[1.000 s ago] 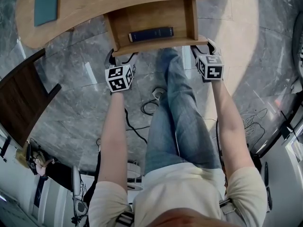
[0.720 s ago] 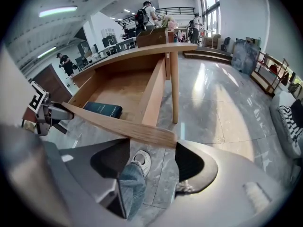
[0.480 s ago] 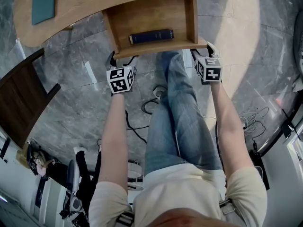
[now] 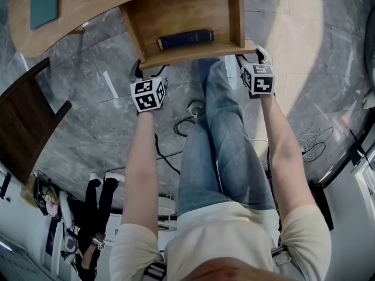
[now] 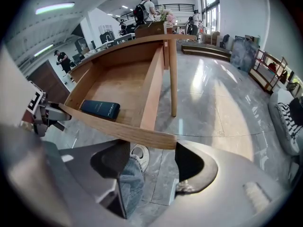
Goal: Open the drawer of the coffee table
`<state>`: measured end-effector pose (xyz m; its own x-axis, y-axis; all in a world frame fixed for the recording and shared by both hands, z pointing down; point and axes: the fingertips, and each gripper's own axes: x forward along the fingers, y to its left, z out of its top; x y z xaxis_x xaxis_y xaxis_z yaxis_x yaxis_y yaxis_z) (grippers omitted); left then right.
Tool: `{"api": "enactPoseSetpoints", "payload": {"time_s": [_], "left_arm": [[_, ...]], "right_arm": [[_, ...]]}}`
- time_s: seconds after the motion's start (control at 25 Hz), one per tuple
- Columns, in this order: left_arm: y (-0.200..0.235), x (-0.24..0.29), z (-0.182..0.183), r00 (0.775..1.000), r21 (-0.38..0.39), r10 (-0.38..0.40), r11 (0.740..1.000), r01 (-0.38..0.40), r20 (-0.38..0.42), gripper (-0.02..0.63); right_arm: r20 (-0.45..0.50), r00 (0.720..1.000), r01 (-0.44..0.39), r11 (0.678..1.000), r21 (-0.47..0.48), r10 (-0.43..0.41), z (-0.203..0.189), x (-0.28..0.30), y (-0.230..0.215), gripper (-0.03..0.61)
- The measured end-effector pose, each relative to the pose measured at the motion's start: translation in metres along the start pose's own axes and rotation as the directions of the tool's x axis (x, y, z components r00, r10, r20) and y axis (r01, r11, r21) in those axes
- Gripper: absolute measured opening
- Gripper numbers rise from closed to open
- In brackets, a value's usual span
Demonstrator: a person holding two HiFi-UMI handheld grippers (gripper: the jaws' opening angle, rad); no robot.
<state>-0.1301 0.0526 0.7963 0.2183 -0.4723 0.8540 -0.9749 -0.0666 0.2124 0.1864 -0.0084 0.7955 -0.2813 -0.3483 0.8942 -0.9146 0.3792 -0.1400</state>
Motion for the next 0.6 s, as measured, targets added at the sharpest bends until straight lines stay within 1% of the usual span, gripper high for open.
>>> {"api": "enactPoseSetpoints", "payload": {"time_s": [0.12,0.36,0.6], "left_arm": [[-0.0004,0.0046,-0.0035,1.0,-0.003,-0.001,1.0,0.001,-0.013,0.462],[0.0001,0.0078,-0.001,1.0,0.001,0.003,1.0,-0.003,0.004,0.463],[-0.0001,0.0073,-0.0034,1.0,-0.001,0.005,1.0,-0.005,-0.009,0.463]], "right_arm": [[-0.01,1.0,0.005,1.0,-0.001,-0.005,-0.0026,0.0048,-0.0023,0.299],[0.013,1.0,0.003,1.0,-0.01,-0.002,0.0014,0.0083,-0.0041,0.301],[-0.002,1.0,0.018,1.0,-0.01,-0.018,-0.0015,0.0077,-0.0038,0.302]]}}
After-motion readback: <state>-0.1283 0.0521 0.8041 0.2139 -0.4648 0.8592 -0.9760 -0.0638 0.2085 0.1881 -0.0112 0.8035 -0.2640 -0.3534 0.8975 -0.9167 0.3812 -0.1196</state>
